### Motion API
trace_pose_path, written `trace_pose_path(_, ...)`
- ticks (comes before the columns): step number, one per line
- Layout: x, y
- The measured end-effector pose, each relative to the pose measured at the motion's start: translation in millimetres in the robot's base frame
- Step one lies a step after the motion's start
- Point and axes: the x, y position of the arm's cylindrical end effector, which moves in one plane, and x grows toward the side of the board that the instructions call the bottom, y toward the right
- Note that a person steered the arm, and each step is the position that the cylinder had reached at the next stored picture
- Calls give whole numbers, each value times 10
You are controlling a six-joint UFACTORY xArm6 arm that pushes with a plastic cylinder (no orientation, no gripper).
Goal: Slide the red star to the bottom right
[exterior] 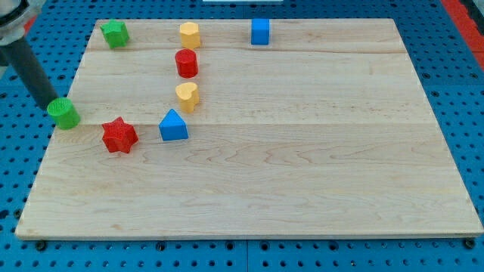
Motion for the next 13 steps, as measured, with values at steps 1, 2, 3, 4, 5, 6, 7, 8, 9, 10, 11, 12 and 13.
trace_pose_path(1,160,4)
trace_pose_path(2,297,615)
trace_pose_path(3,486,1316)
trace_pose_path(4,909,1473)
trace_pose_path(5,1210,1774)
trace_pose_path(6,1269,1994)
trace_pose_path(7,1283,1467)
trace_pose_path(8,926,1461)
trace_pose_path(9,823,1690)
trace_pose_path(10,792,2761)
trace_pose_path(11,759,3660)
trace_pose_path(12,672,3581)
trace_pose_path(13,733,4154)
